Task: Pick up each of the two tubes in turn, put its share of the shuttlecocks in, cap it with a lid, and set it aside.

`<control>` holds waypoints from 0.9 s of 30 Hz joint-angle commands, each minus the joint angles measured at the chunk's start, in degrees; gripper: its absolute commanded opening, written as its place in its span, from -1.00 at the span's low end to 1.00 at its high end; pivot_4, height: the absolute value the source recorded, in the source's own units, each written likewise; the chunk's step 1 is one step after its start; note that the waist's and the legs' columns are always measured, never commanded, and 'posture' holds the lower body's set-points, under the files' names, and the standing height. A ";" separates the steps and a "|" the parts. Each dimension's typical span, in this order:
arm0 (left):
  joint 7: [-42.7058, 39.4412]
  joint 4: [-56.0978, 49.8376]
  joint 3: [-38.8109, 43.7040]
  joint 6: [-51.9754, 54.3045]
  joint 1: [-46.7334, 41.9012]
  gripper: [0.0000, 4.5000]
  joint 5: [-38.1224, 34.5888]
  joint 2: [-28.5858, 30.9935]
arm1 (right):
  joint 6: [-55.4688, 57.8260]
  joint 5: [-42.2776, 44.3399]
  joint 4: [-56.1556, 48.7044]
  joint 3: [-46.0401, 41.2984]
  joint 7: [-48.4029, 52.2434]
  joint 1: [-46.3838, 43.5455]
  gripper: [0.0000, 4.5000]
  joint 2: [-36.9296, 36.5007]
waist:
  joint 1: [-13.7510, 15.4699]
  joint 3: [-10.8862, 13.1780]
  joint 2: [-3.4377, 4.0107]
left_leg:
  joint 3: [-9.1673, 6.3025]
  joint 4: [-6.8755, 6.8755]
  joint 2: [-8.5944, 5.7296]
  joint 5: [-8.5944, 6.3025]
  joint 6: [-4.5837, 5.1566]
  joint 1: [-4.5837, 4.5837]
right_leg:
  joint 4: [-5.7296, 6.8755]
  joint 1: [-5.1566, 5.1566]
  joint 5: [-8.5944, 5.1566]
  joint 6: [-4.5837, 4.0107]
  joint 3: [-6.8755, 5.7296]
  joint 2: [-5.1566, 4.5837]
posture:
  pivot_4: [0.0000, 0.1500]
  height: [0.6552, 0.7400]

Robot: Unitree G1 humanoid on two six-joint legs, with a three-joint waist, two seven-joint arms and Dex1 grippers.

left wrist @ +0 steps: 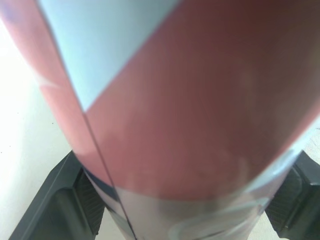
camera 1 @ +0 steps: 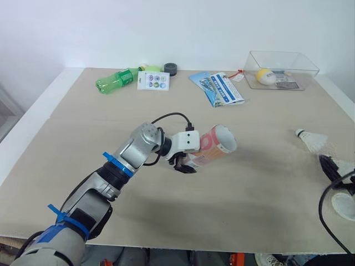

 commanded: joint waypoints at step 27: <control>0.65 -5.22 0.19 3.10 1.42 0.64 -0.36 0.78 | 0.68 1.21 22.13 3.95 0.26 -12.08 0.99 -4.60 | -0.19 -0.02 0.04 | 0.01 -0.04 -0.02 0.01 0.02 0.03 | -0.01 0.00 0.00 -0.02 0.02 -0.01 | 1.00 1.00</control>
